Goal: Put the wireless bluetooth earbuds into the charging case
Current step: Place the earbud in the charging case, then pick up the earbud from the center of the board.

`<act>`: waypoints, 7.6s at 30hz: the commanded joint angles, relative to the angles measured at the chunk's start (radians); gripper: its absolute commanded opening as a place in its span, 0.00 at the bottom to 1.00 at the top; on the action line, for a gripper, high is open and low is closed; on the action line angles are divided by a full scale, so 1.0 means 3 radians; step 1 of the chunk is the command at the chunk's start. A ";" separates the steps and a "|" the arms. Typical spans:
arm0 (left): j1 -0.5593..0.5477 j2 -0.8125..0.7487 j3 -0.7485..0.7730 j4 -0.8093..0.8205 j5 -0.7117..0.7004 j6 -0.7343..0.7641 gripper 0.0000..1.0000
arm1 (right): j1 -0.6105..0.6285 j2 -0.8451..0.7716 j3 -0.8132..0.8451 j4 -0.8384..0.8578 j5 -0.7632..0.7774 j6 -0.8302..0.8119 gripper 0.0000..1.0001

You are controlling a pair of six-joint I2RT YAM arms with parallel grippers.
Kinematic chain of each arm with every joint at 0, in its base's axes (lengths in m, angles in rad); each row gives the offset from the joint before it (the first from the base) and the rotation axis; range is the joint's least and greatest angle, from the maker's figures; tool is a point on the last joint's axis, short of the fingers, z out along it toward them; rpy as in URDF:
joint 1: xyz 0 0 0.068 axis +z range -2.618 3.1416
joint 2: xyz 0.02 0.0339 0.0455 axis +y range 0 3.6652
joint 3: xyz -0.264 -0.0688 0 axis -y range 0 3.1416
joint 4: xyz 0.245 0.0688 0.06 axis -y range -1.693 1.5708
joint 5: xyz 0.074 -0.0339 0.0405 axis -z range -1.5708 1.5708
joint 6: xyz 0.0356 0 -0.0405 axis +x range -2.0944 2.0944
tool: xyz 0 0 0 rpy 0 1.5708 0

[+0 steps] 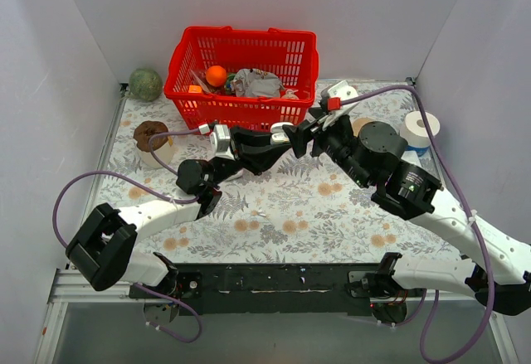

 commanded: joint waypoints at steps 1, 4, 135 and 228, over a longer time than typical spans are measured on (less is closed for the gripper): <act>0.0012 -0.0146 -0.0060 0.0630 0.0063 0.0019 0.00 | -0.0013 -0.0013 0.0171 0.0045 0.0069 0.0000 0.76; 0.0012 -0.0166 -0.0065 0.0635 0.0057 0.0035 0.00 | -0.0013 -0.0084 0.0094 0.0091 0.0075 0.0005 0.76; 0.0033 -0.3832 -0.1477 -0.2407 -0.0878 0.0572 0.00 | -0.0274 0.2503 -0.0908 0.0515 -0.1756 0.0741 0.01; 0.0033 -0.3715 -0.1420 -0.2469 -0.0848 0.0505 0.00 | -0.0453 0.2180 -0.0709 0.0040 -0.1148 0.0466 0.55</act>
